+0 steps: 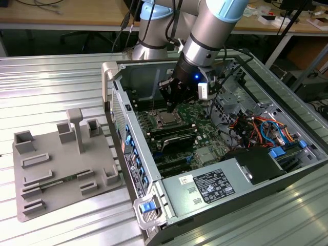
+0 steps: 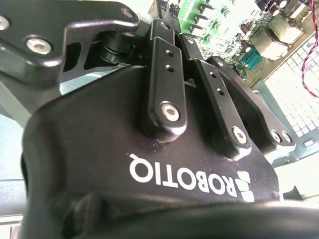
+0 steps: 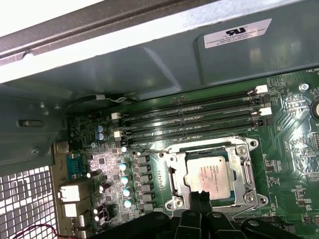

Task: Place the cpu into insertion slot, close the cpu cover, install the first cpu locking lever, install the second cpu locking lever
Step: 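Install the first cpu locking lever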

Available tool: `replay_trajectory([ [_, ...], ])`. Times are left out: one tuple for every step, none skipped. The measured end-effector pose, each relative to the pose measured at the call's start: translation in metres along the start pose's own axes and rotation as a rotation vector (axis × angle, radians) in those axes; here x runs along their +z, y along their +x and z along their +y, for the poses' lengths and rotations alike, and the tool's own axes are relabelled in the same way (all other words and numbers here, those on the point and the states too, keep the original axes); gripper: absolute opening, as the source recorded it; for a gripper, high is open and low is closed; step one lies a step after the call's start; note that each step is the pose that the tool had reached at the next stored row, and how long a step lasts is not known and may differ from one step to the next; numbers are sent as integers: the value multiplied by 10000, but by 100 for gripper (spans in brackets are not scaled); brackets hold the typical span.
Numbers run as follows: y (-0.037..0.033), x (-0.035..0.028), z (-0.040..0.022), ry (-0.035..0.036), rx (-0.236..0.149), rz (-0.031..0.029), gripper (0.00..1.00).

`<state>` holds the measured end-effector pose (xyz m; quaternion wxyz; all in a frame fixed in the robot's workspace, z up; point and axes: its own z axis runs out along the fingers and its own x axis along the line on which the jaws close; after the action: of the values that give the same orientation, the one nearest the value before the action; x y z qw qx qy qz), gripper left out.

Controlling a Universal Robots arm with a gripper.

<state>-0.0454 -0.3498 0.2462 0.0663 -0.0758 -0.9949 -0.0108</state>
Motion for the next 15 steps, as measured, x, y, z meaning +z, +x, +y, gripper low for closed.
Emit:
replay_trajectory([
  [0,0,0,-1,-13,0,11],
  [0,0,0,-5,-33,1,11],
  [0,1,0,-7,-44,2,11],
  [0,1,0,-8,-56,2,11],
  [0,0,0,-16,-171,8,11],
  [0,0,0,-17,-182,8,11],
  [0,0,0,-17,-195,8,11],
  [0,0,0,-17,-212,9,11],
  [0,0,0,-17,-222,9,11],
  [0,0,0,-18,-241,10,11],
  [0,0,0,-19,-254,10,11],
  [0,0,0,-19,-269,12,11],
  [0,0,0,-20,-283,12,11],
  [0,0,0,-19,-298,13,11],
  [0,0,0,-19,-313,13,11],
])
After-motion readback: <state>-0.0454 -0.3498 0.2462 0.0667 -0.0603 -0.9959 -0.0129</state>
